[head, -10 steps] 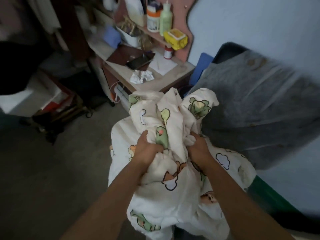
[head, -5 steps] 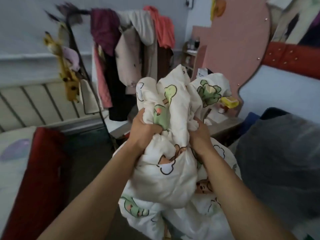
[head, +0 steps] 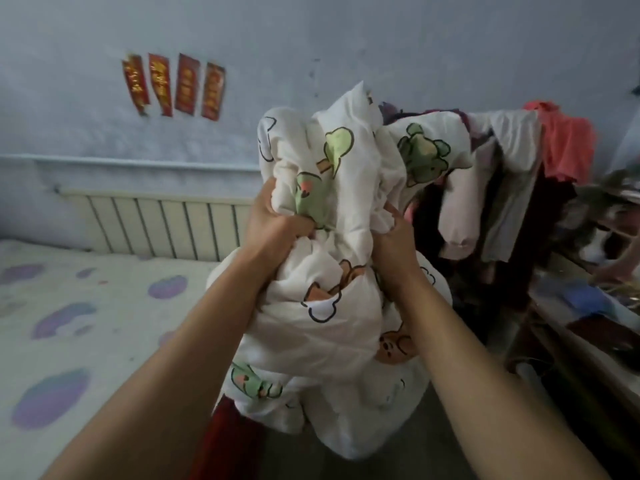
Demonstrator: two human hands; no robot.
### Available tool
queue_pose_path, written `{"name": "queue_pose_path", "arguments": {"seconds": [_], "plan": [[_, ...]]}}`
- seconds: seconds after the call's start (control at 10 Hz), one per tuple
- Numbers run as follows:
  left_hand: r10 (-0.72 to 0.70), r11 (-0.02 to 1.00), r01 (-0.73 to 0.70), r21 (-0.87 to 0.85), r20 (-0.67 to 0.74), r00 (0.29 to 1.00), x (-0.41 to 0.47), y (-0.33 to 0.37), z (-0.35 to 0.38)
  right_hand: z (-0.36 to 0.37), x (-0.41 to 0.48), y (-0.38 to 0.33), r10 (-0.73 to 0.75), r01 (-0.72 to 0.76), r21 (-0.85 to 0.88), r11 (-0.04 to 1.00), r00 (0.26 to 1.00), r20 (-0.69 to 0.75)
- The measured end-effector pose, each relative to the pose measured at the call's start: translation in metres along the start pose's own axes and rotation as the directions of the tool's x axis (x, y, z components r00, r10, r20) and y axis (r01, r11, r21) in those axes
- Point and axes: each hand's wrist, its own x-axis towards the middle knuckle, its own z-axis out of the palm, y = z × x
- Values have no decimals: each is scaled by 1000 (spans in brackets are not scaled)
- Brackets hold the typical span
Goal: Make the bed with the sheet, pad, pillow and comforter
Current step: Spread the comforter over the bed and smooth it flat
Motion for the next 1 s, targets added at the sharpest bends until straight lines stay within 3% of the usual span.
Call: {"name": "queue_pose_path", "arguments": {"seconds": [0.1, 0.3, 0.5, 0.8, 1.0], "plan": [[37, 998, -30, 58, -132, 991, 38, -12, -44, 64, 39, -3, -62, 48, 94, 994, 987, 151], [89, 981, -11, 194, -399, 913, 102, -30, -109, 177, 122, 20, -202, 129, 235, 963, 924, 323], [120, 966, 53, 251, -624, 772, 131, -42, -165, 285, 165, 25, -250, 32, 378, 925, 802, 543], [168, 945, 145, 294, -814, 556, 154, -87, -271, 439, 175, 41, -293, -97, 429, 898, 597, 747], [159, 943, 194, 270, -877, 453, 177, -136, -354, 545, 180, 64, -297, -78, 393, 916, 525, 797]]}}
